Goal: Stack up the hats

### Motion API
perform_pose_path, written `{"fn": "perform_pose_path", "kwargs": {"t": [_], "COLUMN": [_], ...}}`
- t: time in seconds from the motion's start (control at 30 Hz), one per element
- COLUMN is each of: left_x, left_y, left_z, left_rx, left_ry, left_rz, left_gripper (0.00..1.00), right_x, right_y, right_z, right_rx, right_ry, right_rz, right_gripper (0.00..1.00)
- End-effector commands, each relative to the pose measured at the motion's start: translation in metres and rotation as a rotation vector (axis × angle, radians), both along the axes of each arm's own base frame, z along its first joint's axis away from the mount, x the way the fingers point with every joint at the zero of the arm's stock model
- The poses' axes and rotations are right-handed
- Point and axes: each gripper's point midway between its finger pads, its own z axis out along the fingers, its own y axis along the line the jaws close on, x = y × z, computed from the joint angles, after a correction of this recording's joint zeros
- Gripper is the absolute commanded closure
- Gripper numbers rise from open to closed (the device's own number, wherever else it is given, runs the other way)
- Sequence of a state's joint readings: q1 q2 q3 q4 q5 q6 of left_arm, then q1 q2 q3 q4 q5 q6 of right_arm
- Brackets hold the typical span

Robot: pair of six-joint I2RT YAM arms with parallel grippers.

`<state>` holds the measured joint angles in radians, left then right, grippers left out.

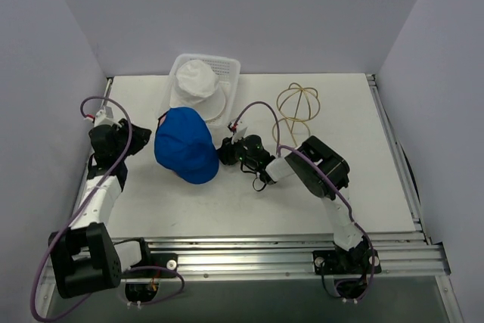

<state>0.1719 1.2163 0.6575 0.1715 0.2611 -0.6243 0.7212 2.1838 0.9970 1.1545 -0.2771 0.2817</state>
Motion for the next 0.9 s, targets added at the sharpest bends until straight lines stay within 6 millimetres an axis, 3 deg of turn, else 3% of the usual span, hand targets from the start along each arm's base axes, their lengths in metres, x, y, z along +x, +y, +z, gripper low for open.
{"fn": "perform_pose_path", "kwargs": {"t": [0.0, 0.13, 0.23, 0.63, 0.87], "left_x": [-0.006, -0.019, -0.021, -0.029, -0.040], "left_y": [0.019, 0.009, -0.009, -0.032, -0.034], "left_z": [0.055, 0.089, 0.090, 0.055, 0.055], "left_rx": [0.031, 0.005, -0.041, -0.095, -0.094], "left_ry": [-0.109, -0.215, -0.245, -0.236, -0.266], "left_rz": [0.104, 0.075, -0.014, -0.144, -0.138], "left_gripper": [0.56, 0.50, 0.51, 0.56, 0.60], "right_x": [-0.001, 0.000, -0.001, -0.003, -0.004], "right_y": [-0.002, -0.002, -0.001, 0.000, 0.000], "right_z": [0.010, 0.010, 0.009, 0.016, 0.015], "right_rx": [-0.019, -0.018, -0.014, 0.002, 0.000], "right_ry": [-0.019, -0.019, -0.018, -0.019, -0.017], "right_rz": [0.000, -0.002, 0.000, 0.008, 0.008], "right_gripper": [0.75, 0.75, 0.74, 0.74, 0.74]}}
